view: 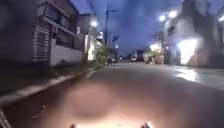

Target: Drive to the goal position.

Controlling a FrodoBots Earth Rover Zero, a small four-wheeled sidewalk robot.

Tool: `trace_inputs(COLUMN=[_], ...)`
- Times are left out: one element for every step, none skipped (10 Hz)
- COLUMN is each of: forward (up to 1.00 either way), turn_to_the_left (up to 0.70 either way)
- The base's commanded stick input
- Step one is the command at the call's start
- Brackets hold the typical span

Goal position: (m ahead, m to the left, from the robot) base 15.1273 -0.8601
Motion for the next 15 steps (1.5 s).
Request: trace_inputs(forward=[0.50, 0.50, 0.50, 0.50, 0.50, 0.50, 0.50, 0.50, 0.50, 0.50, 0.50, 0.50, 0.50, 0.50, 0.50], turn_to_the_left=[0.00, 0.00, 0.00, 0.00, 0.00, 0.00, 0.00, -0.15, -0.43, -0.50, -0.50, -0.50, -0.35, 0.00, 0.00])
